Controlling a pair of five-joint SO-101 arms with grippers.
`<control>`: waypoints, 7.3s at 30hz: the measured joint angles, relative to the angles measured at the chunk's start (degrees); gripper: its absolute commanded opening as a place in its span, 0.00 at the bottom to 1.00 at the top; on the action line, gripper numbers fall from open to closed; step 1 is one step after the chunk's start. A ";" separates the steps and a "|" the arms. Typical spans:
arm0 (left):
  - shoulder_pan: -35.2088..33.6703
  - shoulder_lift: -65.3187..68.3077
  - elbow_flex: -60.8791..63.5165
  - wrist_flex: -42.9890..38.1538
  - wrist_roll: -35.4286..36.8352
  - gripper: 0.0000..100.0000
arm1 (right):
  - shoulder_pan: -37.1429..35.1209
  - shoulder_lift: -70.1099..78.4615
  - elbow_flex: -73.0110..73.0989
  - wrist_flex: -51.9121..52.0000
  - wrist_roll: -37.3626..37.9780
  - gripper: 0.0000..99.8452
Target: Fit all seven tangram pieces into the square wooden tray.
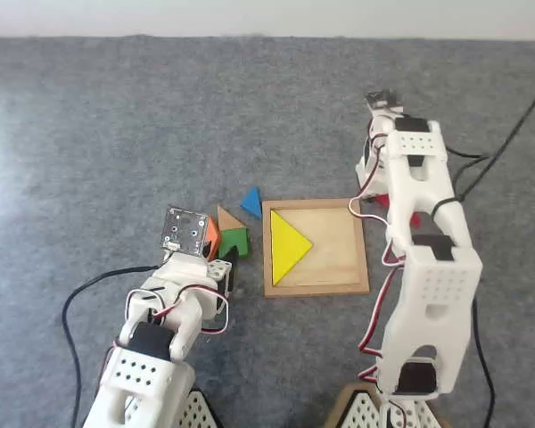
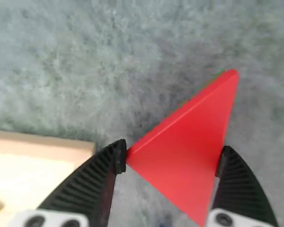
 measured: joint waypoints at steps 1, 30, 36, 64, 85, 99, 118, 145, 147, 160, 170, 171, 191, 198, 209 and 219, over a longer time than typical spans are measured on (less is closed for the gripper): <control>0.00 0.00 0.00 0.00 0.00 0.15 | -0.09 -2.02 0.00 0.62 0.00 0.25; 0.00 0.00 0.00 0.00 0.00 0.15 | -27.52 -11.34 16.00 3.34 39.56 0.25; 0.00 0.00 0.00 0.00 0.00 0.15 | -25.93 -11.34 16.00 3.78 46.86 0.25; 0.00 0.00 0.00 0.00 0.00 0.15 | -23.03 -11.34 16.00 8.53 55.21 0.25; 0.00 0.00 0.00 0.00 0.00 0.15 | -23.03 -11.34 16.00 7.30 55.12 0.39; 0.00 0.00 0.00 0.00 0.00 0.15 | -18.90 -12.48 11.69 9.76 50.55 0.39; 0.00 0.00 0.00 0.00 0.00 0.15 | -9.67 -26.37 11.60 15.03 14.33 0.35; 0.00 0.00 0.00 0.00 0.00 0.15 | -10.90 -34.90 51.43 -29.71 3.69 0.27; 0.00 0.00 0.00 0.00 0.00 0.15 | -10.90 -32.53 51.43 -30.86 3.69 0.27; 0.00 0.00 0.00 0.00 0.00 0.15 | -10.81 -28.92 50.90 -31.38 3.69 0.27; 0.00 0.00 0.00 0.00 0.00 0.15 | -7.03 -45.98 53.54 -26.64 2.29 0.27; 0.00 0.00 0.00 0.00 0.00 0.15 | -6.15 -48.35 55.47 -26.90 1.76 0.27; 0.00 0.00 0.00 0.00 0.00 0.15 | 10.37 -59.87 74.99 -31.47 1.14 0.02; 0.18 0.00 0.00 0.00 0.00 0.15 | 12.57 -72.35 78.33 -24.18 1.23 0.01; 7.65 0.00 0.00 0.00 0.00 0.14 | 18.29 -93.71 98.37 -23.82 12.92 0.01; 8.00 0.00 0.00 1.41 -1.93 0.15 | 18.55 -105.93 105.41 -23.12 14.24 0.01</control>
